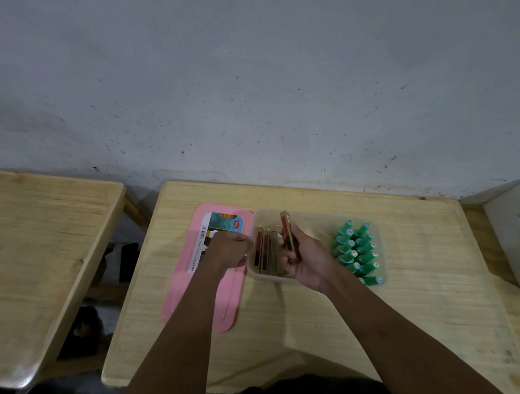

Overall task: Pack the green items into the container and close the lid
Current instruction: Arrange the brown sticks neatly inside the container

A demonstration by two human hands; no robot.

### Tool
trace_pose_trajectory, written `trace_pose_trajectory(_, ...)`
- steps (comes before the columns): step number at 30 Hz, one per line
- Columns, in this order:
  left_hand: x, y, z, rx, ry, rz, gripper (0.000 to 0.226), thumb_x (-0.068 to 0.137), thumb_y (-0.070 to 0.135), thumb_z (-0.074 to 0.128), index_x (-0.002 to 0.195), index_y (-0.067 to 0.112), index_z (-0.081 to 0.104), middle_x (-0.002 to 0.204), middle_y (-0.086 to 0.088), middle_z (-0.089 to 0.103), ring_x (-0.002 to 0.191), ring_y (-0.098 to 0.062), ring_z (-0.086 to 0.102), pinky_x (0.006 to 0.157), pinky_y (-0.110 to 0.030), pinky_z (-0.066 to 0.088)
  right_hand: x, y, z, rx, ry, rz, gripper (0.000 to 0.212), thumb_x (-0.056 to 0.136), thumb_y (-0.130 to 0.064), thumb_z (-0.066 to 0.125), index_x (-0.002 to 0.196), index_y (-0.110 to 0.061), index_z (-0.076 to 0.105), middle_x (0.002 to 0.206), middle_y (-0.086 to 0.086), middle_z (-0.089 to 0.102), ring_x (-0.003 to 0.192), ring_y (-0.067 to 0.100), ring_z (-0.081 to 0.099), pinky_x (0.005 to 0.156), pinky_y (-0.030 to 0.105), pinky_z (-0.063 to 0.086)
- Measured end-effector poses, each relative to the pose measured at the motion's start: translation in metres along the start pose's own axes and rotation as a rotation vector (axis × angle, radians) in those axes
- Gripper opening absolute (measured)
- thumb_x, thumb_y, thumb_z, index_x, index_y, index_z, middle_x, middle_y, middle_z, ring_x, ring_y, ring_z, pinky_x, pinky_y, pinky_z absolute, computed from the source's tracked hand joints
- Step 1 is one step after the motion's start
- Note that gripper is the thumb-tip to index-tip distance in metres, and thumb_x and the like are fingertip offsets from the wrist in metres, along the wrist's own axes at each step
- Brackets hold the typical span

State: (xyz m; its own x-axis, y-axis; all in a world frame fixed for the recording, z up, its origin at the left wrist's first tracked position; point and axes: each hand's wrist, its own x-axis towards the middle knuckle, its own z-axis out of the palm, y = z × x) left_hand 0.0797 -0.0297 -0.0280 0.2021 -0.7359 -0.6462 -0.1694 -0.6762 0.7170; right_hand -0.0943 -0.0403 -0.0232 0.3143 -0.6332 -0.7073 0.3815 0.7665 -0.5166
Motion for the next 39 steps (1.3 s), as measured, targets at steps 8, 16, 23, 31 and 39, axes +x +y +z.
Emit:
trace_pose_trajectory(8,0.003,-0.001,0.000,-0.010,0.003,-0.007,0.009,0.088,0.011,0.064,0.079,0.014,0.066,0.104,-0.014,0.065,0.098,-0.030,0.067,0.086,-0.045,0.059,0.004,0.007,0.011,-0.575,0.132,-0.147,0.034,0.101,-0.040,0.040,0.082,-0.016,0.053,0.059,-0.002,0.042,0.043,0.010,0.033,0.044,0.025,0.025)
trace_pose_trajectory(16,0.004,-0.002,0.001,0.001,0.024,-0.002,0.006,0.086,0.007,0.064,0.083,0.009,0.069,0.106,-0.016,0.064,0.100,-0.032,0.065,0.082,-0.047,0.060,0.036,0.018,0.017,-1.273,0.279,-0.306,0.047,0.099,-0.038,0.047,0.070,-0.006,0.065,0.060,0.005,0.056,0.055,0.017,0.053,0.053,0.024,0.038)
trace_pose_trajectory(23,0.006,-0.002,0.001,0.028,0.032,0.004,0.014,0.086,0.011,0.066,0.097,0.004,0.071,0.104,-0.018,0.067,0.097,-0.032,0.067,0.083,-0.048,0.059,0.054,0.027,0.028,-1.451,0.437,-0.340,0.033,0.091,-0.037,0.055,0.090,-0.008,0.071,0.086,0.010,0.071,0.081,0.026,0.068,0.069,0.036,0.056)
trace_pose_trajectory(31,0.004,-0.002,0.001,0.029,0.036,0.004,0.012,0.086,0.011,0.066,0.095,0.004,0.071,0.104,-0.016,0.066,0.097,-0.031,0.066,0.083,-0.048,0.059,0.056,0.018,0.029,-1.472,0.385,-0.377,0.027,0.092,-0.026,0.059,0.082,-0.006,0.074,0.073,0.006,0.069,0.063,0.019,0.062,0.057,0.028,0.051)
trace_pose_trajectory(39,0.002,-0.001,0.000,0.015,0.006,0.008,0.005,0.087,0.012,0.065,0.091,0.010,0.067,0.092,-0.007,0.062,0.091,-0.025,0.063,0.085,-0.042,0.059,0.035,-0.005,0.011,-1.646,0.319,-0.444,0.023,0.091,-0.033,0.054,0.103,-0.034,0.073,0.106,-0.010,0.071,0.094,0.016,0.066,0.079,0.034,0.055)
